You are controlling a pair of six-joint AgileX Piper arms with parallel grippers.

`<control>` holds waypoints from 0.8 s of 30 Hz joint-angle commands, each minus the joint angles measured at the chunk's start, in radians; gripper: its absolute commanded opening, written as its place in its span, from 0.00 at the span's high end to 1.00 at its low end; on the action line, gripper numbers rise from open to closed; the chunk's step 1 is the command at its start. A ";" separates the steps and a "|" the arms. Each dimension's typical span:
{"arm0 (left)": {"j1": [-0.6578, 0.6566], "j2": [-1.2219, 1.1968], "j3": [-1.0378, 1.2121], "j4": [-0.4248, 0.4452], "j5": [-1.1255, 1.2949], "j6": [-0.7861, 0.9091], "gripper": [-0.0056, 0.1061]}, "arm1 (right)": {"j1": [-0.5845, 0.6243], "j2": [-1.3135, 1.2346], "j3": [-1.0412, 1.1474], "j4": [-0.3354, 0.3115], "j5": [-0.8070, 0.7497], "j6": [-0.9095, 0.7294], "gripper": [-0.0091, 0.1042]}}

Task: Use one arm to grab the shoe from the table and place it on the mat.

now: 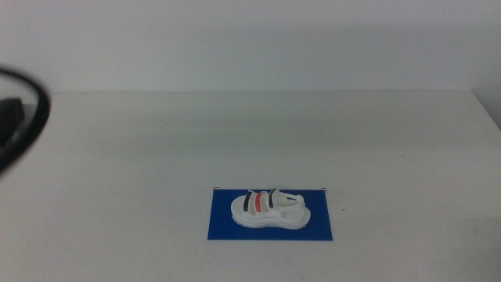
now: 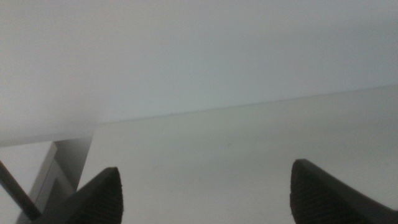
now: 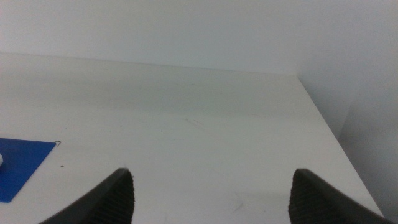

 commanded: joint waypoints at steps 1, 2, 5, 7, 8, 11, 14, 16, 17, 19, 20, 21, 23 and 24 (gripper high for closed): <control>0.000 -0.058 0.047 -0.006 -0.129 -0.024 0.13 | -0.002 -0.026 0.005 -0.009 -0.076 -0.008 0.35; 0.000 -0.084 0.089 -0.017 -0.162 -0.022 0.13 | -0.002 -0.026 0.005 -0.009 -0.076 -0.008 0.35; 0.003 -0.177 0.206 -0.072 -0.254 0.021 0.13 | -0.002 -0.026 0.005 -0.009 -0.076 -0.008 0.35; 0.017 -0.242 0.282 -0.128 -0.312 0.056 0.13 | -0.002 -0.026 0.005 -0.009 -0.076 -0.008 0.35; 0.030 -0.270 0.321 -0.153 -0.334 0.075 0.13 | -0.002 -0.026 0.005 -0.009 -0.076 -0.008 0.35; 0.085 -0.331 0.430 -0.214 -0.379 0.089 0.13 | -0.002 -0.026 0.005 -0.009 -0.076 -0.008 0.35; 0.144 -0.395 0.527 -0.278 -0.419 0.110 0.13 | -0.002 -0.026 0.005 -0.009 -0.076 -0.008 0.35; 0.176 -0.455 0.582 -0.303 -0.419 0.129 0.13 | -0.002 -0.026 0.005 -0.009 -0.076 -0.008 0.35; 0.187 -0.487 0.610 -0.306 -0.419 0.134 0.13 | -0.002 -0.026 0.005 -0.009 -0.076 -0.008 0.35; 0.200 -0.549 0.662 -0.306 -0.419 0.135 0.13 | -0.002 -0.026 0.005 -0.009 -0.076 -0.008 0.35; 0.206 -0.582 0.685 -0.307 -0.419 0.134 0.13 | -0.002 -0.026 0.005 -0.009 -0.076 -0.008 0.35; 0.209 -0.608 0.701 -0.309 -0.419 0.133 0.13 | -0.002 -0.026 0.005 -0.009 -0.076 -0.008 0.35; 0.209 -0.658 0.729 -0.315 -0.425 0.133 0.13 | -0.002 -0.026 0.005 -0.009 -0.076 -0.008 0.35; 0.208 -0.653 0.726 -0.315 -0.407 0.133 0.13 | -0.002 -0.026 0.005 -0.009 -0.076 -0.008 0.35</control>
